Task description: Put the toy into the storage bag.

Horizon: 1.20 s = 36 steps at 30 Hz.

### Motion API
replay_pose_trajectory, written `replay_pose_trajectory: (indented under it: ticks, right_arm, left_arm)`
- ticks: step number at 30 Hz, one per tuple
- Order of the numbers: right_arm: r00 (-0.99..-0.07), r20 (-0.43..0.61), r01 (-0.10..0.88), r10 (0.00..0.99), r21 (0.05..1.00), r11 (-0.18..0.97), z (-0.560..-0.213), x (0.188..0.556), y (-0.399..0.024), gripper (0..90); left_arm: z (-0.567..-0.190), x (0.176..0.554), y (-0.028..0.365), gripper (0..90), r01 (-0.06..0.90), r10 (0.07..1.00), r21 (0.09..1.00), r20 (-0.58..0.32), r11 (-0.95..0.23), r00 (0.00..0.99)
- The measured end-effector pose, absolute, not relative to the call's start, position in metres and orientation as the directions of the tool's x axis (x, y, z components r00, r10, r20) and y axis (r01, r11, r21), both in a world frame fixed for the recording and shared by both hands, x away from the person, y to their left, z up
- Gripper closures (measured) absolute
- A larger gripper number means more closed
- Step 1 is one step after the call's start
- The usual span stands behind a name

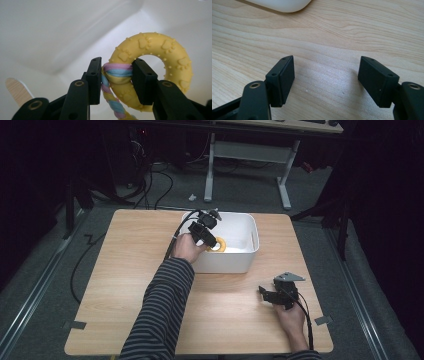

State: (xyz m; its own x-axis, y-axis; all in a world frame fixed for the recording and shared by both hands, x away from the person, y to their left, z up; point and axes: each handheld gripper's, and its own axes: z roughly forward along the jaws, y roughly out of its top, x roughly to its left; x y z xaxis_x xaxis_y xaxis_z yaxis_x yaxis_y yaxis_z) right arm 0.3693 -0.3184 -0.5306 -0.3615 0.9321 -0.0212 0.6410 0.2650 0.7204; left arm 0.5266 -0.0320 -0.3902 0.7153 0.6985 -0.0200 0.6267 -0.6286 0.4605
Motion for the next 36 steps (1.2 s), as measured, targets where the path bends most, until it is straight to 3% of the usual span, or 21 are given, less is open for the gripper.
replay_pose_trajectory:
  ticks: [15,21,24,28,36]
  right_arm:
    - [-0.361,-0.021,0.641,0.932,0.720,0.265,-0.531,0.369,-0.318,29.9]
    - [-0.362,-0.021,0.641,0.932,0.720,0.265,-0.531,0.369,-0.318,29.9]
    - [-0.361,-0.021,0.641,0.932,0.720,0.265,-0.531,0.369,-0.318,29.8]
    - [-0.363,-0.021,0.641,0.932,0.720,0.266,-0.531,0.369,-0.318,29.8]
    - [-0.363,-0.021,0.641,0.932,0.720,0.266,-0.531,0.369,-0.318,29.8]
  left_arm:
    - [-0.391,0.525,-0.032,60.9,0.631,0.699,0.455,-0.026,-0.628,0.714]
    - [-0.389,0.523,-0.030,50.4,0.633,0.701,0.450,-0.024,-0.629,0.713]
    - [-0.384,0.521,-0.025,48.4,0.643,0.708,0.497,-0.078,-0.582,0.701]
    - [-0.380,0.519,-0.020,43.4,0.640,0.714,0.500,-0.060,-0.583,0.698]
    - [-0.361,0.502,0.004,38.3,0.612,0.726,0.591,-0.064,-0.525,0.685]
